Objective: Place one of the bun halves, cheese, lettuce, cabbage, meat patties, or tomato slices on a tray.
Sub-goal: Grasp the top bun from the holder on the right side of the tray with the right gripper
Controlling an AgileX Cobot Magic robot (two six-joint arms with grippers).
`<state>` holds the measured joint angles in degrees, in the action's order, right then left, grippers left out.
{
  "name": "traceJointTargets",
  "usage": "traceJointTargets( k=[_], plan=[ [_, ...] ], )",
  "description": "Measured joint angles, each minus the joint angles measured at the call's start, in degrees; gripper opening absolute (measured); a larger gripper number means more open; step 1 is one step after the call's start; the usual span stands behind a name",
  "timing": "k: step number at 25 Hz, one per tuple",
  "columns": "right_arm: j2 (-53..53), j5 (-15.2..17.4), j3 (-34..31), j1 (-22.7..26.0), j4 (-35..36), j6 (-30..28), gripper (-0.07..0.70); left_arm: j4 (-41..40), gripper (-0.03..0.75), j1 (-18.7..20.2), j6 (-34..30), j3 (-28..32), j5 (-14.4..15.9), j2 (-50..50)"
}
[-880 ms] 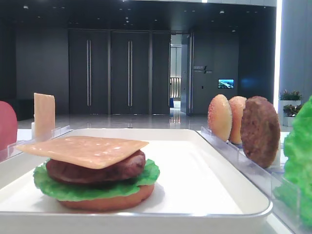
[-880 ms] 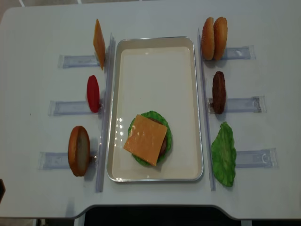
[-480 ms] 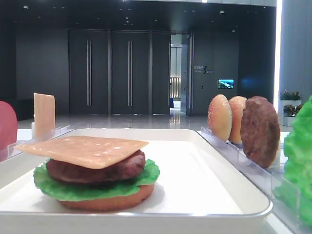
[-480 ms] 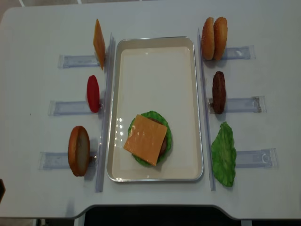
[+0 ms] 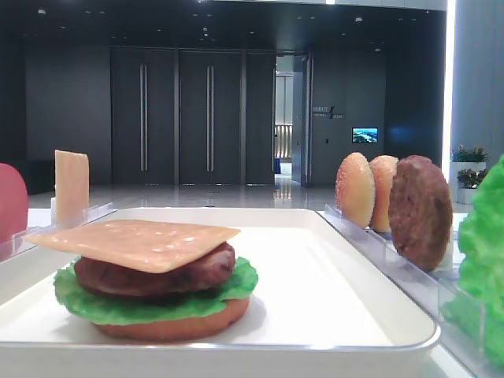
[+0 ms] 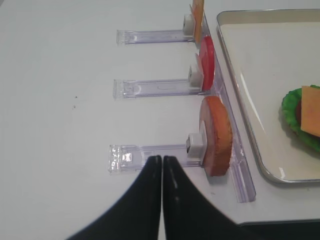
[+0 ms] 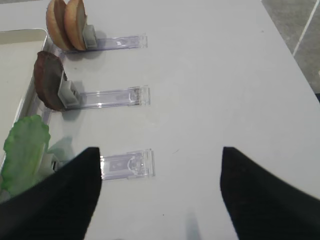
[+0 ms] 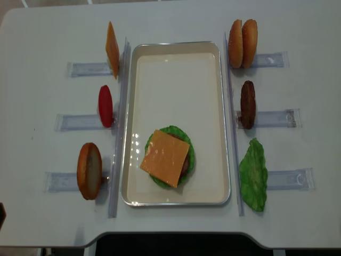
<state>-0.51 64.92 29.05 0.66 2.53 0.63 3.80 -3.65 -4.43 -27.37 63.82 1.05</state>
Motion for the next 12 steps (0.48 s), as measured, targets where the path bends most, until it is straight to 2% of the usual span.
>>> traceJointTargets(
  k=[7, 12],
  plan=[
    [0.08, -0.05, 0.46, 0.0, 0.0, 0.0, 0.479, 0.0, -0.007, 0.0, 0.0, 0.0, 0.0, 0.0],
    [7.56, -1.38, 1.06, 0.0, 0.0, -2.04, 0.479, 0.0, -0.007, 0.0, 0.0, 0.0, -0.05, 0.0]
  ],
)
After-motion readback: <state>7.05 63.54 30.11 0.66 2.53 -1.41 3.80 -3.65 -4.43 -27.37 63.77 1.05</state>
